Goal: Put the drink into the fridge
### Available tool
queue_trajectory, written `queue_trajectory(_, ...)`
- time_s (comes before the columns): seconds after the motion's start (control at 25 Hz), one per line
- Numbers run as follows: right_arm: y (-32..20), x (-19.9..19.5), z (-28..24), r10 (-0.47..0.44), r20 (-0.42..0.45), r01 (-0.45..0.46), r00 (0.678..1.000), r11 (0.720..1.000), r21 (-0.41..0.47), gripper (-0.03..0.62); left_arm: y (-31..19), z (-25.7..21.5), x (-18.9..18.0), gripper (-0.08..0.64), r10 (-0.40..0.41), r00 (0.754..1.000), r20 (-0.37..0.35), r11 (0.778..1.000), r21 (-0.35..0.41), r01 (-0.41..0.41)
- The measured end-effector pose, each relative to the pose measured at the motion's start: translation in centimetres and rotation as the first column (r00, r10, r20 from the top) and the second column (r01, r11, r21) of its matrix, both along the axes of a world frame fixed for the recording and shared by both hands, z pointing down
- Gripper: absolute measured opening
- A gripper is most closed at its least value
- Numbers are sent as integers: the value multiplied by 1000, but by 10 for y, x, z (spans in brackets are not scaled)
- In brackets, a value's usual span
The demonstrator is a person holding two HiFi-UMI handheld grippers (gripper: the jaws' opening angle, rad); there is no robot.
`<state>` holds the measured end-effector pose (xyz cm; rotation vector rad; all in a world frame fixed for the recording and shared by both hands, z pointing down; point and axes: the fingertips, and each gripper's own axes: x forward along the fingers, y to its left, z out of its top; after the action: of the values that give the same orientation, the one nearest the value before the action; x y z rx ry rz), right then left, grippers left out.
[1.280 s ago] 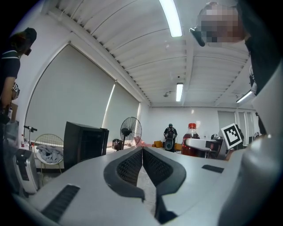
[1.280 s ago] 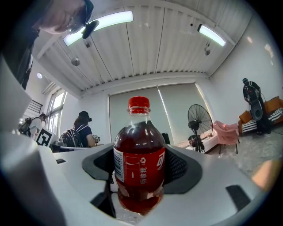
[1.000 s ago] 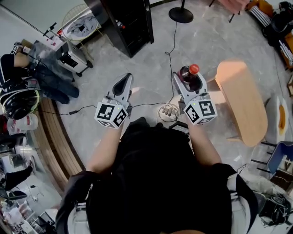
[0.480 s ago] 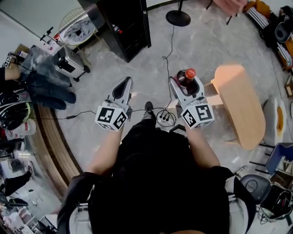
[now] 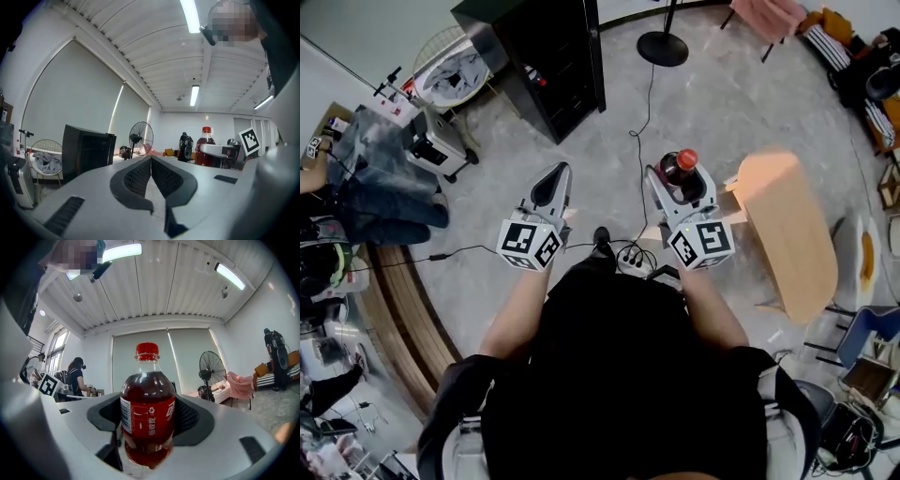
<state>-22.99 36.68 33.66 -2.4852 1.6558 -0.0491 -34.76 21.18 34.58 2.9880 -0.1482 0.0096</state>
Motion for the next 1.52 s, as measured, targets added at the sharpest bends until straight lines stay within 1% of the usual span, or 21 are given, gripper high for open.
queue_trajectory(0.16,-24,28,-3,0,10,0,1000,1000,-18,301,-27,1,36,18,11,1000,10,1000,-6,-11)
queue_trajectory(0.4,-63,77,-7,8,32,-7,999,999,-37,301,-69,-4,85,18,26,1000,10,999,-40,-26)
queue_trajectory(0.52,-87,95,-8,5,33,-4,999,999,-49,301,-94,-6,104,18,33,999,6,998,-49,-32)
queue_trajectory(0.68,-107,118,-6,17,37,-15,999,998,-59,301,-116,-4,131,18,52,999,7,997,-55,-52)
queue_trajectory(0.8,-121,137,-8,35,38,-33,999,998,-51,301,-131,-5,152,18,74,997,3,996,-50,-74)
queue_trajectory(0.88,-128,145,-9,38,39,-36,999,998,-43,301,-139,-7,163,18,80,997,-6,995,-60,-80)
queue_trajectory(1.0,-131,153,-12,34,34,-33,999,998,-46,301,-147,-12,176,18,75,997,-21,995,-66,-76)
queue_trajectory(1.08,-131,162,-15,40,33,-38,999,998,-48,301,-148,-10,188,18,88,996,-9,995,-56,-88)
queue_trajectory(1.2,-133,180,-14,45,27,-43,999,997,-58,301,-149,-1,205,18,103,995,10,993,-65,-102)
queue_trajectory(1.36,-138,214,-12,39,31,-38,999,998,-46,301,-151,10,232,18,96,995,32,993,-75,-94)
queue_trajectory(1.44,-145,235,-9,26,29,-24,999,999,-41,301,-155,13,251,18,80,996,49,993,-90,-76)
queue_trajectory(1.52,-156,256,-1,3,27,-2,1000,999,-48,301,-162,18,273,18,68,996,57,994,-86,-63)
